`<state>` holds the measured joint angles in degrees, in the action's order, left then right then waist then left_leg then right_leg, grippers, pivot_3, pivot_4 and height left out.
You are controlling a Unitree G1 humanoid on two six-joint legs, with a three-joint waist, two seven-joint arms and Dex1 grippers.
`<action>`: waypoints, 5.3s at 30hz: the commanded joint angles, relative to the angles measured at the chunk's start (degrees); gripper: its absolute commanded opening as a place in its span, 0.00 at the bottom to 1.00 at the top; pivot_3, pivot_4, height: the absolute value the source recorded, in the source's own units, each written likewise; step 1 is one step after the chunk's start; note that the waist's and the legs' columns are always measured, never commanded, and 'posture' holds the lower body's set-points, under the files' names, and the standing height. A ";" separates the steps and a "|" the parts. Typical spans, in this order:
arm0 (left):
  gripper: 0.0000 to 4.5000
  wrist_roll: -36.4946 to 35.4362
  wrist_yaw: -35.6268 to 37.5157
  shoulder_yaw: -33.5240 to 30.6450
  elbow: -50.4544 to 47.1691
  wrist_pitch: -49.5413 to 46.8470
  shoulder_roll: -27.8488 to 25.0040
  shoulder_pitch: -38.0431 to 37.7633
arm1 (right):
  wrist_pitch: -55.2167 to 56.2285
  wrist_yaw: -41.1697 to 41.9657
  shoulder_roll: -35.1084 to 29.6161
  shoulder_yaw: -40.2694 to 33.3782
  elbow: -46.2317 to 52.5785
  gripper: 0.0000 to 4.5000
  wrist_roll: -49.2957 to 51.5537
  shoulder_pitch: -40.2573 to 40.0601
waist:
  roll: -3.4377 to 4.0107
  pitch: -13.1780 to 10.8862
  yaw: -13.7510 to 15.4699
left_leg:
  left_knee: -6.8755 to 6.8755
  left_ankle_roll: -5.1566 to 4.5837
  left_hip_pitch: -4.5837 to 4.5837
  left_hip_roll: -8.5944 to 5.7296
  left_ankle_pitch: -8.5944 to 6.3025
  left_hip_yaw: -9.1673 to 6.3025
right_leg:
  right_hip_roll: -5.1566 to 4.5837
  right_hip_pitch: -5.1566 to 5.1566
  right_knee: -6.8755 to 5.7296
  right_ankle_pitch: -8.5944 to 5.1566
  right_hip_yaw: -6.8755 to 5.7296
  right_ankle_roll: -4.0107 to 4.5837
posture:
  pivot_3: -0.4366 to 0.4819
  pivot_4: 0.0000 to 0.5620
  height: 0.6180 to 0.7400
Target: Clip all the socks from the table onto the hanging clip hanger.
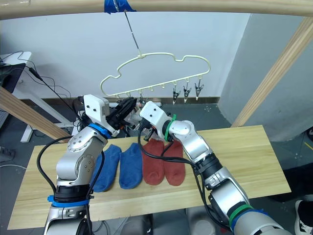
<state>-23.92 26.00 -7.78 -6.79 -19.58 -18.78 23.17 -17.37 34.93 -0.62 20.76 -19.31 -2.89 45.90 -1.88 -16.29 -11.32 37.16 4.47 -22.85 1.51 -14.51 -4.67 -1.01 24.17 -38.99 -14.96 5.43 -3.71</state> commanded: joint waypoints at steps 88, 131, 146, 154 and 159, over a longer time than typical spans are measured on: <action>0.44 20.95 -20.23 5.19 11.35 25.23 13.77 3.40 | -20.50 6.29 -28.74 -15.27 52.16 0.62 21.77 -21.78 | -0.23 0.38 0.10 | 0.78 -0.16 0.02 0.01 0.06 0.02 | 0.21 -0.43 0.14 0.16 0.16 -0.40 | 0.18 0.42 1.00; 0.03 17.37 -11.14 5.83 8.65 20.64 8.71 4.03 | -10.74 -13.91 -11.95 2.11 21.97 1.00 2.27 -24.46 | -0.23 0.36 0.18 | 0.71 -0.15 0.01 0.04 0.06 0.02 | 0.22 -0.39 0.22 0.11 0.16 -0.47 | 0.22 0.43 1.00; 0.03 17.74 -10.68 5.78 6.52 19.45 7.28 3.17 | -1.11 -18.46 -2.93 -1.87 -5.73 0.88 -0.55 -19.86 | -0.22 0.36 0.33 | 0.65 -0.14 -0.04 0.05 0.05 0.00 | 0.21 -0.35 0.23 0.25 0.14 -0.24 | 0.26 0.42 1.00; 0.03 17.65 -10.23 5.42 5.80 18.89 6.87 2.76 | -0.75 -17.07 -2.99 -2.32 -7.47 0.25 -1.54 -20.68 | -0.22 0.36 0.36 | 0.68 -0.14 0.01 0.04 0.05 0.00 | 0.21 -0.36 0.16 0.24 0.14 -0.25 | 0.27 0.42 1.00; 0.03 17.41 -10.14 5.32 5.60 18.55 6.85 2.74 | -0.13 -15.26 -3.81 -1.73 -3.75 0.00 -1.81 -21.24 | -0.22 0.36 0.47 | 0.68 -0.14 0.00 0.04 0.05 0.00 | 0.21 -0.36 0.16 0.24 0.14 -0.26 | 0.27 0.42 1.00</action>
<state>-6.02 15.70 -2.10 1.62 -1.15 -11.56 25.72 -17.56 18.82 -4.06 18.93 -24.79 -4.15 25.50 -2.10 -15.93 -10.85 37.84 4.33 -22.86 1.55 -14.46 -4.68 -0.80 23.80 -38.83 -14.72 5.57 -3.97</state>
